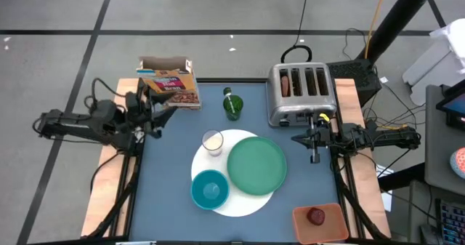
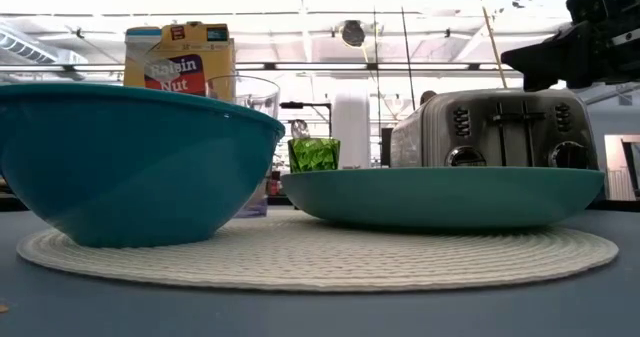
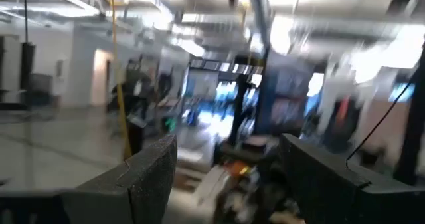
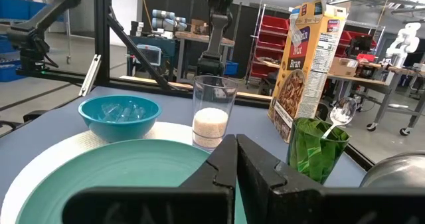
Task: Arrange a breakfast setting
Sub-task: Pour the cereal from the cereal box into the blue bowl
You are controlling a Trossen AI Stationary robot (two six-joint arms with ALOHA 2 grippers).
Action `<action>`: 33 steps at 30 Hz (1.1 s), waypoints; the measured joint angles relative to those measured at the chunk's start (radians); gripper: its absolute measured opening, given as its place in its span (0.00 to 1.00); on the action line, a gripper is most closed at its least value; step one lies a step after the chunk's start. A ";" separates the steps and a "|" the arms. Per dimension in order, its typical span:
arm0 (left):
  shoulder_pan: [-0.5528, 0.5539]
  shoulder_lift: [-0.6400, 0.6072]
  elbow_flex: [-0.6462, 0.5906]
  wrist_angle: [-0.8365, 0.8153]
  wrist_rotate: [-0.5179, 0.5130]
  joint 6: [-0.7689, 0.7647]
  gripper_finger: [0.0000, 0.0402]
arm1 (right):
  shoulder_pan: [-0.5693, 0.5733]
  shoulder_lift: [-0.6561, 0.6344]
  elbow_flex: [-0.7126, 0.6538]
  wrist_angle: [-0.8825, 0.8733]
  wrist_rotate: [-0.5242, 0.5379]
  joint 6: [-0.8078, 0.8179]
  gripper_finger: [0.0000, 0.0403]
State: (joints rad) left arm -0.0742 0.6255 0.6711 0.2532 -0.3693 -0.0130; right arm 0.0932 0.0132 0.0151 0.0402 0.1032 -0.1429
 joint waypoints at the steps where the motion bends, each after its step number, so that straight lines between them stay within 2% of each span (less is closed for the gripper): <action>1: 0.012 0.028 0.057 -0.067 -0.001 0.003 0.67 | 0.000 0.000 0.000 0.000 0.000 0.000 0.00; 9: 0.112 0.199 0.410 -0.472 -0.001 -0.023 0.67 | 0.000 0.000 0.000 0.000 0.000 0.000 0.00; 18: 0.232 0.313 0.657 -0.745 0.003 -0.037 0.67 | 0.000 0.000 0.000 0.000 0.000 0.000 0.00; 25: 0.352 0.368 0.778 -0.971 0.008 -0.042 0.67 | 0.000 0.000 0.000 0.000 0.000 0.000 0.00; 30: 0.432 0.378 0.783 -1.060 0.107 -0.037 0.67 | 0.000 0.000 0.000 0.000 0.000 0.000 0.00; 33: 0.477 0.376 0.783 -1.123 0.134 -0.021 0.67 | 0.000 0.000 0.000 0.000 0.000 0.000 0.00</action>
State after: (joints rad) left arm 0.4032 1.0016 1.4540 -0.8702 -0.2356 -0.0337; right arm 0.0931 0.0133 0.0147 0.0402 0.1032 -0.1431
